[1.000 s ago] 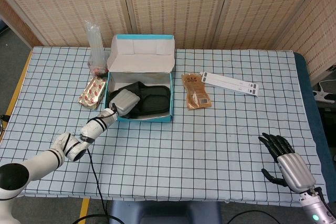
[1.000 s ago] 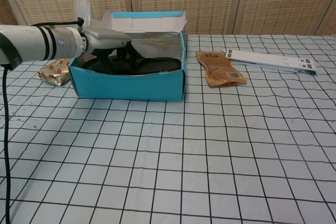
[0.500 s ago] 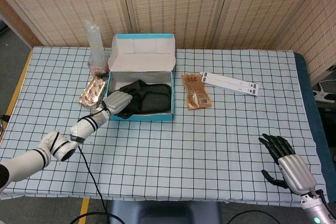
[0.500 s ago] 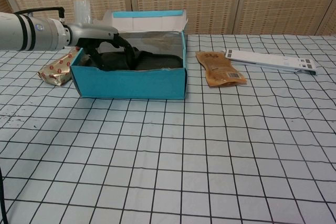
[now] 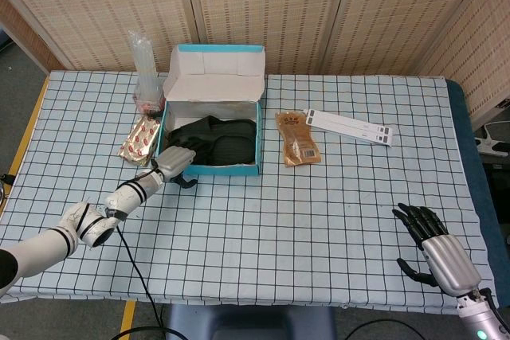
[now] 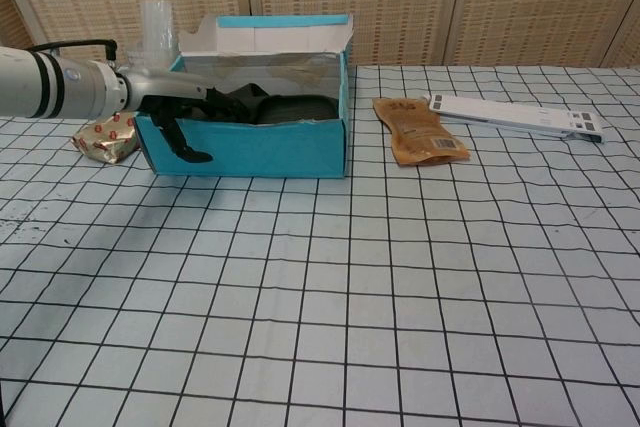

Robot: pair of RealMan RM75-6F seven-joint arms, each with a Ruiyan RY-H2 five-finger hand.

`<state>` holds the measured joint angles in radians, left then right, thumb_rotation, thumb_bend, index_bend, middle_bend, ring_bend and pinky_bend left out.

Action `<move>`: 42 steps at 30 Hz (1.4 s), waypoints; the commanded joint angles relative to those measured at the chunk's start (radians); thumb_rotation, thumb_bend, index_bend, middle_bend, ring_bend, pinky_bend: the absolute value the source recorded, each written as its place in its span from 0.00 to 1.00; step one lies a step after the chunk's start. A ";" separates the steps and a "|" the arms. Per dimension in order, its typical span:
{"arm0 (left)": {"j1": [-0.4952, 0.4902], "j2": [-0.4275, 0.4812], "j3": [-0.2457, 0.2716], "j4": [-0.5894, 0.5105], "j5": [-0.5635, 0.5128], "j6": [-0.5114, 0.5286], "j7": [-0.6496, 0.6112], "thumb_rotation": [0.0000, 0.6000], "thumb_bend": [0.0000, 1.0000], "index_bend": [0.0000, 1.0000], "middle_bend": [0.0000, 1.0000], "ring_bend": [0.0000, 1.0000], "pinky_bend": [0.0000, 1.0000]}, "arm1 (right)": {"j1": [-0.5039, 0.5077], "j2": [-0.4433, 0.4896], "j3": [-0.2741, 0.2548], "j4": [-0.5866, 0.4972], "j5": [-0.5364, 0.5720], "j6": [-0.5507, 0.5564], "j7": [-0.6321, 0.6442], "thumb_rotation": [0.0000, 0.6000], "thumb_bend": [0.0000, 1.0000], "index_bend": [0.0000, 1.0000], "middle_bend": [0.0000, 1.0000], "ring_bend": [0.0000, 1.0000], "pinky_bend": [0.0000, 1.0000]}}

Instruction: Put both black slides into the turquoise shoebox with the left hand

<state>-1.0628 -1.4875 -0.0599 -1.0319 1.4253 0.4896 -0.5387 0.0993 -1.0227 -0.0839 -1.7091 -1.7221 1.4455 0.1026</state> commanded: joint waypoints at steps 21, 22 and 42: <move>0.134 0.125 -0.034 -0.157 0.092 0.399 -0.094 1.00 0.38 0.00 0.00 0.00 0.09 | -0.005 -0.001 -0.002 0.002 -0.022 0.021 0.004 1.00 0.22 0.00 0.00 0.00 0.00; 0.154 0.144 -0.030 -0.182 0.097 0.431 -0.090 1.00 0.38 0.00 0.00 0.00 0.09 | -0.005 -0.003 -0.001 0.005 -0.025 0.026 0.005 1.00 0.22 0.00 0.00 0.00 0.00; 0.870 0.317 0.174 -0.543 0.115 1.212 0.542 1.00 0.39 0.00 0.00 0.00 0.07 | -0.062 -0.074 0.060 -0.019 0.074 0.092 -0.233 1.00 0.22 0.00 0.00 0.00 0.00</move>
<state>-0.2585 -1.1672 0.0950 -1.5694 1.5123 1.6308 -0.0456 0.0388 -1.0968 -0.0248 -1.7268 -1.6491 1.5362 -0.1294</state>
